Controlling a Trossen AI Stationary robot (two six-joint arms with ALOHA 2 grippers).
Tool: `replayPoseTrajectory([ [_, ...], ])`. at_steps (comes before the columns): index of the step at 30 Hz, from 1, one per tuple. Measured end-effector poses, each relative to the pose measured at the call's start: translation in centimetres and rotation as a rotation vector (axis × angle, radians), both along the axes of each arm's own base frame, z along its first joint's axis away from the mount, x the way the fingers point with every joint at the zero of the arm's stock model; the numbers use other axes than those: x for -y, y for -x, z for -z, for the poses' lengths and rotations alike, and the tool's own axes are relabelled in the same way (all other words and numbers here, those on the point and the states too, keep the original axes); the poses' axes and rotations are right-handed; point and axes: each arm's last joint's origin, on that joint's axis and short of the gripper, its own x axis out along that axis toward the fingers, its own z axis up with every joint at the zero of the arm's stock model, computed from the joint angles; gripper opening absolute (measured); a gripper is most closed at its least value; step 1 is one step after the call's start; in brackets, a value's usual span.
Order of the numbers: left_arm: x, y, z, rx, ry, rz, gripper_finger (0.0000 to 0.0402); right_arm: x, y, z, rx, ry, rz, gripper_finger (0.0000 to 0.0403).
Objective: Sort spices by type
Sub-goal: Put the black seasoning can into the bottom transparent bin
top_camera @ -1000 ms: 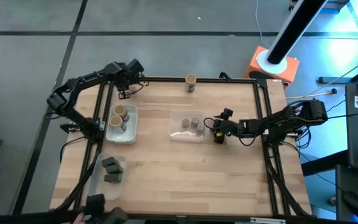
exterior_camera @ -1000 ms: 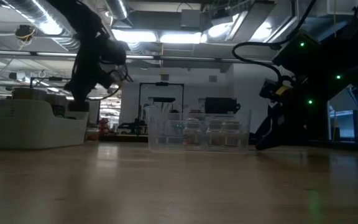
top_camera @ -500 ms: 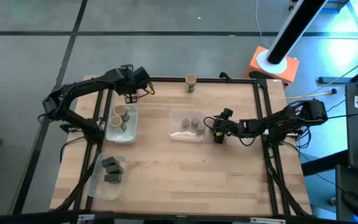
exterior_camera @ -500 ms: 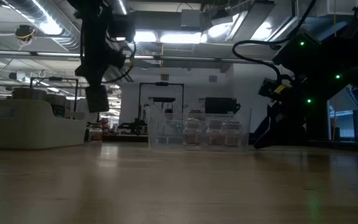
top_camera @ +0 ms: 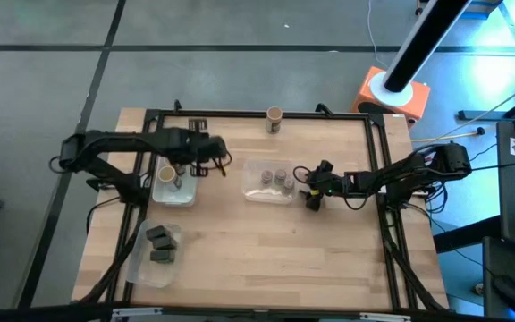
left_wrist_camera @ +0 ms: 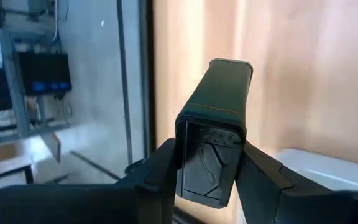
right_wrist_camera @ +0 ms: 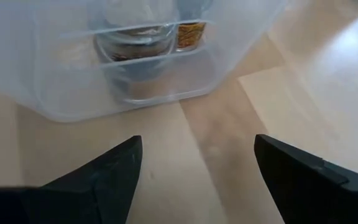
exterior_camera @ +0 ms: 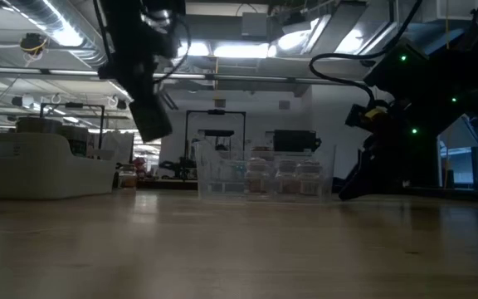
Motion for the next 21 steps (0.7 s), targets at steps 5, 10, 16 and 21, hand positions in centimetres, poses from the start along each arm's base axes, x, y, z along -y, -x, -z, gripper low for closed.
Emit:
replayPoseTrajectory([
  [5,3.9,-0.4,-0.8,0.075,0.034,0.035,0.0114,-0.2,-0.2,-0.1,0.025,-0.091,-0.01,0.031],
  [10,7.7,-0.4,-1.9,0.173,0.115,0.065,0.0114,-0.4,-0.3,-0.1,0.046,-0.184,-0.009,0.031],
  [16,12.1,-0.2,-3.2,0.301,0.292,0.102,0.0114,-0.5,-0.3,-0.1,0.069,-0.259,0.037,0.031],
  [21,15.6,0.9,-3.5,0.343,0.392,0.137,0.0114,-0.5,-0.3,-0.1,0.08,-0.298,0.07,0.031],
])
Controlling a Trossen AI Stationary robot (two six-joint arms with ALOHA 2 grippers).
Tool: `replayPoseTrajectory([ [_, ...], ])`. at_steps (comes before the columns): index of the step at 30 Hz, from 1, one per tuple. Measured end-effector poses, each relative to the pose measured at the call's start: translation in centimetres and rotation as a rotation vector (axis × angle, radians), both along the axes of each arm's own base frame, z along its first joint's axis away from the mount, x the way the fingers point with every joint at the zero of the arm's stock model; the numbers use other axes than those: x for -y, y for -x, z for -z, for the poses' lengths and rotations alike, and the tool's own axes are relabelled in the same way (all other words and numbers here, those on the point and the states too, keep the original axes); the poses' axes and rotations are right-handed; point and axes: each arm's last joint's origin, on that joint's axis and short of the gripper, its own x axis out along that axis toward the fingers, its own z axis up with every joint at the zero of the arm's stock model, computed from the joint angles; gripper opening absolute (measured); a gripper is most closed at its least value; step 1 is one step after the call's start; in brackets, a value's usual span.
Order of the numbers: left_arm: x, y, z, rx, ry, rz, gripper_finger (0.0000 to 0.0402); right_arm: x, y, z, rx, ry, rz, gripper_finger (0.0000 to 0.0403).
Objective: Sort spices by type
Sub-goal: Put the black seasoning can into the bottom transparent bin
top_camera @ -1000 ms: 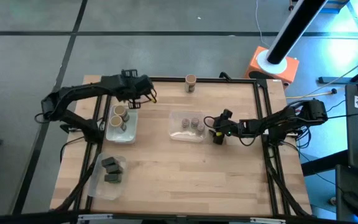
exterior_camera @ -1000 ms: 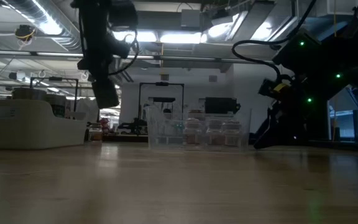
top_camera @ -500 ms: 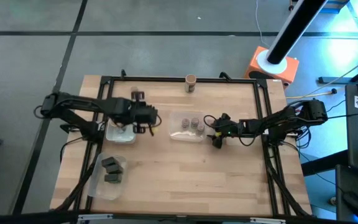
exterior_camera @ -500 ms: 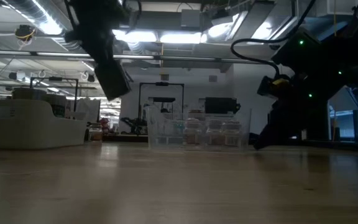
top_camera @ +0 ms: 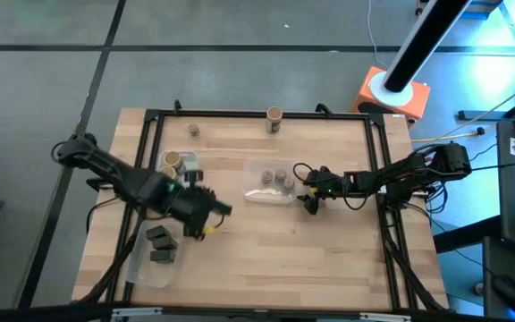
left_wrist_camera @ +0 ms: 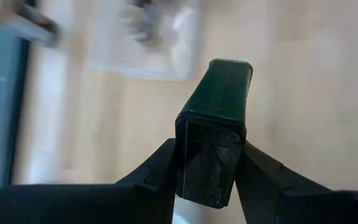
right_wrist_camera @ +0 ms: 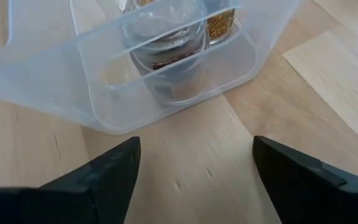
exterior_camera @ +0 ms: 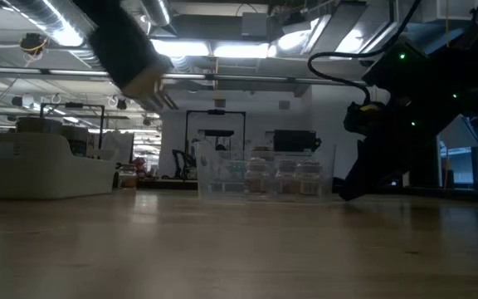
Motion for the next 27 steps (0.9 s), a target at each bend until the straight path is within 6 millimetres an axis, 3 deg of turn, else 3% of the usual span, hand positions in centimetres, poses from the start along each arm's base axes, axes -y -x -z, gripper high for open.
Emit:
replayPoseTrajectory([
  [9,5.3,1.8,0.9,-0.056,0.183,0.009,0.0114,-0.1,0.0,0.0,0.008,-0.034,0.032,0.031],
  [15,8.8,2.2,0.4,-0.146,0.267,-0.033,0.0114,-1.3,0.1,0.0,0.01,0.004,0.035,0.031],
  [20,11.2,3.1,0.1,-0.248,0.329,-0.123,0.0114,-1.8,0.1,0.0,0.016,0.026,0.048,0.031],
  [27,14.2,5.4,1.3,-0.39,0.406,-0.269,0.0113,-2.0,0.1,0.0,0.021,0.009,0.051,0.031],
])
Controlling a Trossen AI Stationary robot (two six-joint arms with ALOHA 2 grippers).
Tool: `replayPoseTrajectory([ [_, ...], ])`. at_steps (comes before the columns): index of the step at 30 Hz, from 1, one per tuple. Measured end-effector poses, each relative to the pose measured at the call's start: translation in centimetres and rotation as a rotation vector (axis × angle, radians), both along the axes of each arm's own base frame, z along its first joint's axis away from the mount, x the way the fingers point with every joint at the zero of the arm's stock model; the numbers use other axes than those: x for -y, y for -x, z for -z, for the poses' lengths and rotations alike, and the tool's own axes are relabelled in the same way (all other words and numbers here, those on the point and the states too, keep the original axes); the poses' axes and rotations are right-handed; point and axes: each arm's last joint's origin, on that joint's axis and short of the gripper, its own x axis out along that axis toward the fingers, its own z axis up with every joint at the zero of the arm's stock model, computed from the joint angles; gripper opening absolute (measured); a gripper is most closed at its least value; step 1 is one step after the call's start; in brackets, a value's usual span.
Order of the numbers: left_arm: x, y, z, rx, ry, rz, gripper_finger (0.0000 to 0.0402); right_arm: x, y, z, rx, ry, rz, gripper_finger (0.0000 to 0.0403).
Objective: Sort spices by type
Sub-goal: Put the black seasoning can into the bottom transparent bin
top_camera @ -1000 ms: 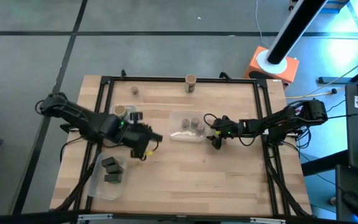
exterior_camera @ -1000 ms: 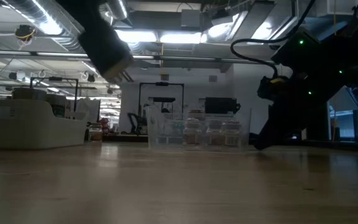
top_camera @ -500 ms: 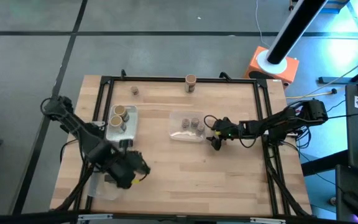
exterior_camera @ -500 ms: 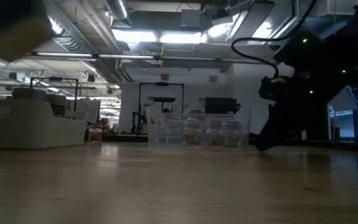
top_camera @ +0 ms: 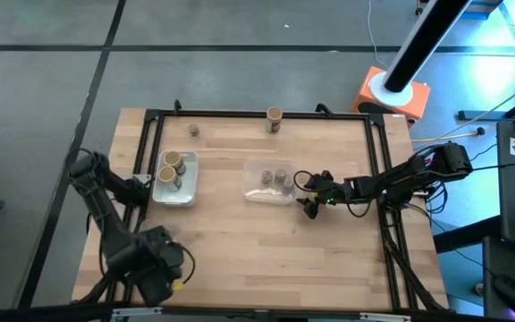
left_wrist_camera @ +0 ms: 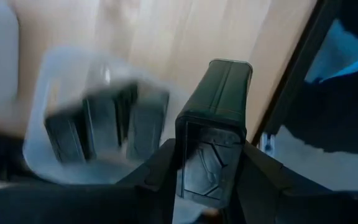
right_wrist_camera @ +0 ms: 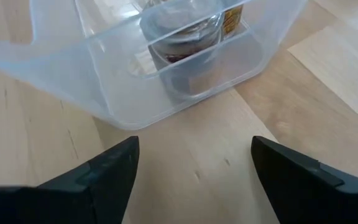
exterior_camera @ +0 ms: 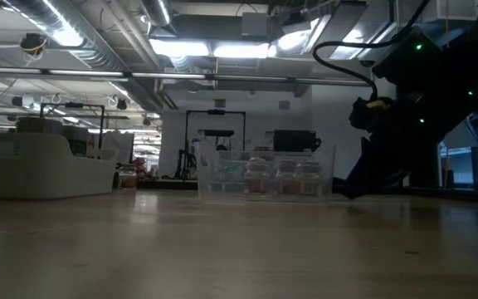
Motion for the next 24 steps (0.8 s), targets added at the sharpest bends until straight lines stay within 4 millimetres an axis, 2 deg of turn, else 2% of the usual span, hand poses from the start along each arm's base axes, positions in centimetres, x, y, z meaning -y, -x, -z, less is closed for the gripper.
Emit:
replayPoseTrajectory([
  [6,1.6,2.4,1.0,-0.103,-0.066,-0.076,0.0113,0.0,0.0,0.0,0.002,-0.006,-0.003,0.031],
  [10,2.3,3.3,1.6,-0.127,-0.109,-0.08,0.0113,0.0,-0.1,-0.1,0.012,-0.017,0.007,0.031],
  [24,3.9,2.6,4.8,-0.186,-0.212,0.028,0.0113,0.0,-0.1,-0.1,0.012,-0.018,0.01,0.031],
])
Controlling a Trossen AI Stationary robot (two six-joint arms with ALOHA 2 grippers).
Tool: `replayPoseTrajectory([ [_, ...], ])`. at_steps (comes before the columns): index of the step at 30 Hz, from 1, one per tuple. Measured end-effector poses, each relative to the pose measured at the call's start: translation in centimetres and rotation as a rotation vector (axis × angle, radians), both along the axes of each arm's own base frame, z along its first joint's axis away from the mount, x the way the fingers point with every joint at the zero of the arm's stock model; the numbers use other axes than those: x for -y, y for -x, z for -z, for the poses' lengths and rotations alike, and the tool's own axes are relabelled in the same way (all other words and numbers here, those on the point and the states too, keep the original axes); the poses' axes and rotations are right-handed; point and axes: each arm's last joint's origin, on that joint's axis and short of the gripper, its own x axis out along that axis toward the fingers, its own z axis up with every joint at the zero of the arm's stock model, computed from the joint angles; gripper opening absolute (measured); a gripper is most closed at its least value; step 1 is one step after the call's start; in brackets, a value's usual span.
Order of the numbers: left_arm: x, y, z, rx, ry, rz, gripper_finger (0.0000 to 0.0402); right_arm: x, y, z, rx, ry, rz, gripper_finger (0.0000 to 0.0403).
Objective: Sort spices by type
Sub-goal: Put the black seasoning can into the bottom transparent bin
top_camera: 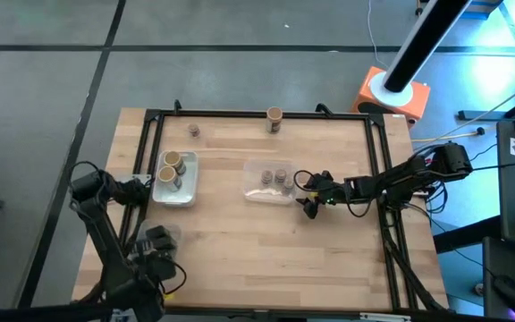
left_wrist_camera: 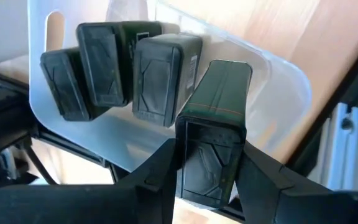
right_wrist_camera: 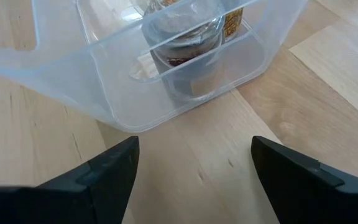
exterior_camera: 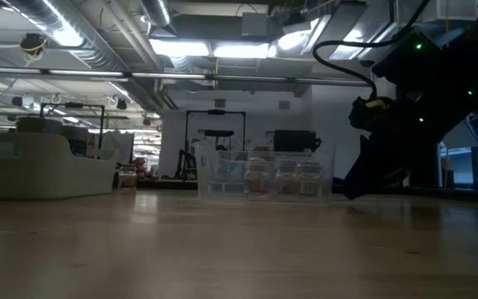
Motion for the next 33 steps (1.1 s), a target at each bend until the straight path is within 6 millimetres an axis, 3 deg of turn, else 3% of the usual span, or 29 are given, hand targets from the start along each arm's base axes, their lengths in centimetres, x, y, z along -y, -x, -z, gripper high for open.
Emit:
replayPoseTrajectory([
  [16,1.8,0.0,3.4,-0.049,-0.08,0.069,0.0116,0.0,-0.1,-0.1,0.013,-0.002,0.0,0.031],
  [23,2.4,-0.3,4.9,-0.064,-0.103,0.103,0.016,0.0,-0.1,-0.1,0.019,-0.003,0.0,0.031],
  [33,2.2,-0.9,4.6,-0.127,-0.069,0.037,0.0231,0.0,-0.1,-0.1,0.019,-0.003,-0.001,0.031],
])
